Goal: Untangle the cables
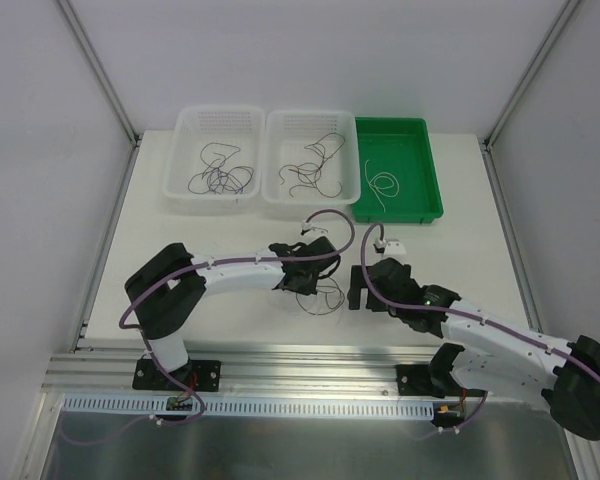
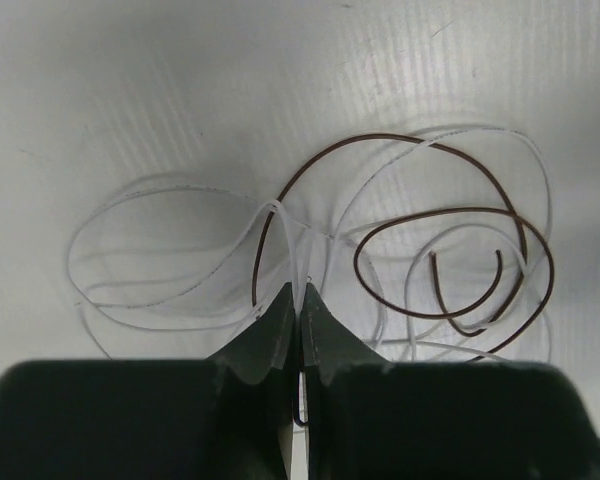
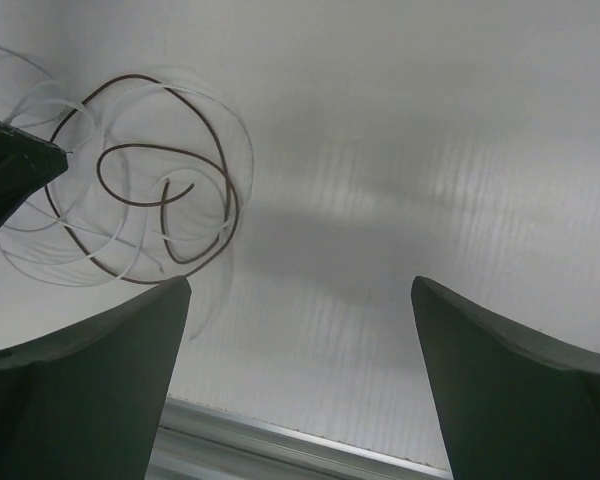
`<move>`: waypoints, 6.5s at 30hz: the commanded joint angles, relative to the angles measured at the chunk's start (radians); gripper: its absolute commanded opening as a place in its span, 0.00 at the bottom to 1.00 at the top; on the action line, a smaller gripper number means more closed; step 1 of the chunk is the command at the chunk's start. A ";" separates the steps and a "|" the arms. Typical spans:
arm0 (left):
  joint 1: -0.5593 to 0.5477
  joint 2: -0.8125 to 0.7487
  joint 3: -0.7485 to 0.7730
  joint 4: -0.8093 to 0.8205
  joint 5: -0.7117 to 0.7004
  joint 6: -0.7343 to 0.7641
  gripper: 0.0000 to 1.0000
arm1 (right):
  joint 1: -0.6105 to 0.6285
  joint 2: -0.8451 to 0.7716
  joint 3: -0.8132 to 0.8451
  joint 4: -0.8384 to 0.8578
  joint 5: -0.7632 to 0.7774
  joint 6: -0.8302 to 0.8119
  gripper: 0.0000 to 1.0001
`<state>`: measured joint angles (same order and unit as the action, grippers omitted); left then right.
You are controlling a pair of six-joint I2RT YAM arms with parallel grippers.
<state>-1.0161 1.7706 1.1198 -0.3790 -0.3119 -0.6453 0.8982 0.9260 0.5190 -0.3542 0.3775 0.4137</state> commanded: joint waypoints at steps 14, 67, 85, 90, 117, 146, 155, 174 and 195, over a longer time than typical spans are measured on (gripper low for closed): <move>-0.012 -0.296 -0.175 0.038 0.025 -0.013 0.00 | -0.002 0.246 0.107 0.350 -0.370 -0.276 0.63; 0.402 -0.737 -0.595 0.029 -0.036 -0.047 0.00 | -0.301 -0.389 0.526 -0.350 0.120 -0.397 0.01; 0.418 -0.694 -0.557 0.026 0.128 0.006 0.00 | -0.301 -0.076 0.693 -0.261 -0.164 -0.436 0.01; 0.407 -0.675 -0.584 0.095 0.233 0.012 0.00 | -0.301 0.092 0.890 -0.185 -0.190 -0.487 0.01; 0.324 -0.821 -0.615 0.149 0.310 0.004 0.99 | -0.381 0.913 1.518 0.251 -0.411 -0.658 0.04; 0.324 -0.982 -0.675 0.002 0.099 -0.047 0.98 | -0.233 0.654 0.896 -0.094 -0.565 -0.480 0.89; 0.327 -1.091 -0.715 -0.084 -0.003 -0.108 0.96 | 0.013 0.655 0.688 -0.046 -0.407 -0.378 0.80; 0.329 -1.139 -0.765 -0.104 0.028 -0.151 0.96 | 0.179 0.958 0.785 0.029 -0.267 -0.354 0.58; 0.326 -1.087 -0.730 -0.060 0.122 -0.155 0.94 | 0.169 0.953 0.721 0.047 -0.224 -0.340 0.12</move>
<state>-0.6868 0.6720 0.3603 -0.4675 -0.2272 -0.7784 1.0702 1.9083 1.2560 -0.3237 0.1440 0.0666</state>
